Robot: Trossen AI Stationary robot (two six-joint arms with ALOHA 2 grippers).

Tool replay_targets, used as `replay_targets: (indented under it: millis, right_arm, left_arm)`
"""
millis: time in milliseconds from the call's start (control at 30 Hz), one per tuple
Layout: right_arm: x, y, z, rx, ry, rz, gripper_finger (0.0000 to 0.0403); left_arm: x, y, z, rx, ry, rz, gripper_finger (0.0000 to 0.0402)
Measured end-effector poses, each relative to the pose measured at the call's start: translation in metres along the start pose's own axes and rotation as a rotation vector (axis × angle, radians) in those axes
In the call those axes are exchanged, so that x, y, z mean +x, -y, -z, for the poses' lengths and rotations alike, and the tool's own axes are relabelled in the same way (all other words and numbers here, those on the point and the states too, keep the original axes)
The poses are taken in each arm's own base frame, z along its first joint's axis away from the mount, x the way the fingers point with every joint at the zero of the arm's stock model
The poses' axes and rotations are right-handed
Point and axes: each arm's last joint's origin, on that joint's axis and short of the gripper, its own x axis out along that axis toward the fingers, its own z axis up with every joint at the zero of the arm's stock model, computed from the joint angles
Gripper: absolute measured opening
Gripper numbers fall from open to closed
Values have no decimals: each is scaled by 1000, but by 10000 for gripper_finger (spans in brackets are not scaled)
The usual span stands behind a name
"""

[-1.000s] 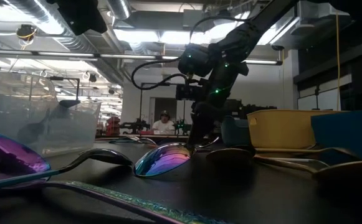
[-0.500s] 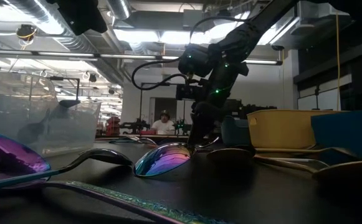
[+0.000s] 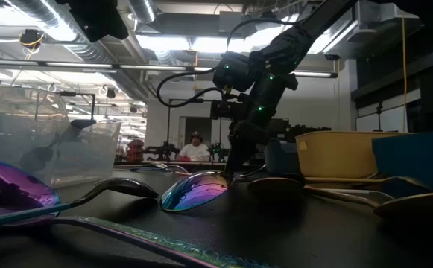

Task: Sort silverware by color (type)
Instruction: Put the orange spoon into the yellow bin

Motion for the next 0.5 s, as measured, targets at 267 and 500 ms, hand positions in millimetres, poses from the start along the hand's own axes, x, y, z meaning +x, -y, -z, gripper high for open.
replay_targets:
  millis: [267, 500]
  right_arm:
    - [-13, -1, 1, -21, -20, -4, 1]
    - [-52, -3, -5, -24, 22, 6, 1]
  left_arm:
    - [0, -1, -1, -1, 16, -24, 18]
    - [0, -2, -1, 0, 41, -69, 18]
